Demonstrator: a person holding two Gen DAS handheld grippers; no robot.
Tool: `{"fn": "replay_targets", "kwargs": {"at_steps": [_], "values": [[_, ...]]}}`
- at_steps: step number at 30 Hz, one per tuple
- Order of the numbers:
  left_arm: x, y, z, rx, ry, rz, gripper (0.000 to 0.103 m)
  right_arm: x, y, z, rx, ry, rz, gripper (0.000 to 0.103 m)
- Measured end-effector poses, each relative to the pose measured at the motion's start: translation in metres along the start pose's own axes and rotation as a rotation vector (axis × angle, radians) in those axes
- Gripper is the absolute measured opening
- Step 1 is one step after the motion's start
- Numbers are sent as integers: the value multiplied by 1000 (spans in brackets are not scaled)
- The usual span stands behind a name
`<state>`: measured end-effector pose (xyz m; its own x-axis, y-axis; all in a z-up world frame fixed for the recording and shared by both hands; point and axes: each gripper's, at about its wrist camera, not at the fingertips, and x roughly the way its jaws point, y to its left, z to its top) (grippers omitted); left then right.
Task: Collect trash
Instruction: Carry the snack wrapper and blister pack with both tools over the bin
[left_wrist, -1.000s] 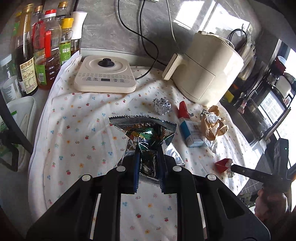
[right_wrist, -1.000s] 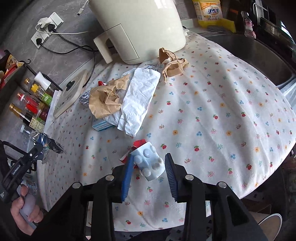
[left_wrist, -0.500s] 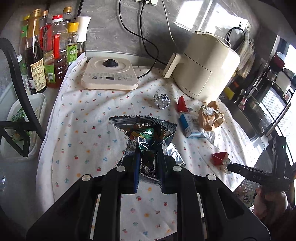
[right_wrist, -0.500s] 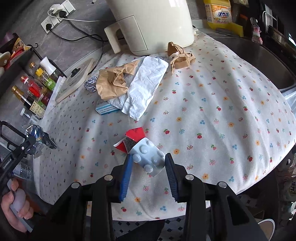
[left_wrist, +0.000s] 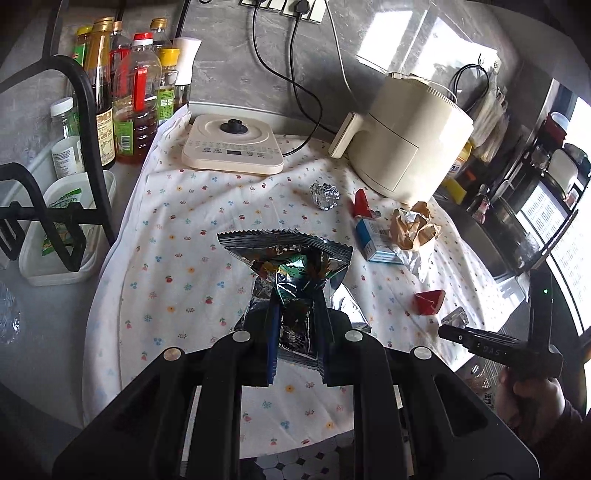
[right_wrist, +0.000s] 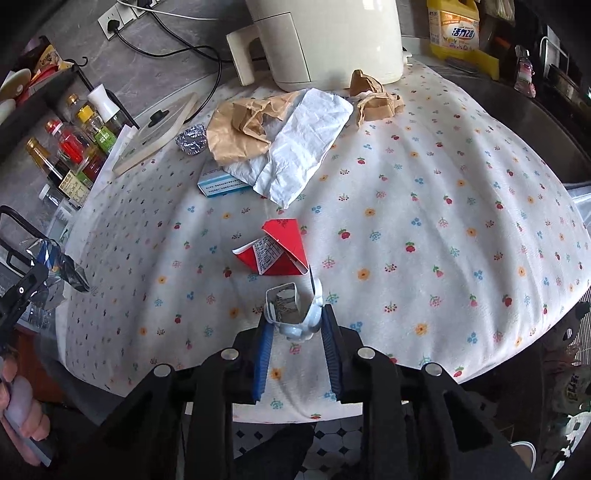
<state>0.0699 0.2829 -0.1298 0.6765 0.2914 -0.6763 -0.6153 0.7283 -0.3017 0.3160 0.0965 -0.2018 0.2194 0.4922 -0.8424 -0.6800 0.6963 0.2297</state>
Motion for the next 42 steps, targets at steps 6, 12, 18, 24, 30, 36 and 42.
{"fn": "replay_targets", "kwargs": {"at_steps": [6,12,18,24,30,36,42], "values": [[-10,-6,-5,-5,-13,12,17,-27,-2,-1,-8,-50,21,25],[-14,-38,-6,33,-16,1,17,-73,-21,-11,6,-108,50,25],[-22,-92,-19,79,-29,-56,17,-118,-60,-41,29,-140,24,25],[-27,-145,-44,125,-9,-108,17,-153,-116,-76,101,-150,-24,26],[-32,-198,-77,174,24,-161,17,-176,-169,-125,161,-130,-71,26],[-35,-245,-115,225,68,-201,17,-192,-217,-175,224,-111,-99,26],[-33,-286,-150,274,116,-243,17,-206,-256,-223,287,-100,-128,26]]}}
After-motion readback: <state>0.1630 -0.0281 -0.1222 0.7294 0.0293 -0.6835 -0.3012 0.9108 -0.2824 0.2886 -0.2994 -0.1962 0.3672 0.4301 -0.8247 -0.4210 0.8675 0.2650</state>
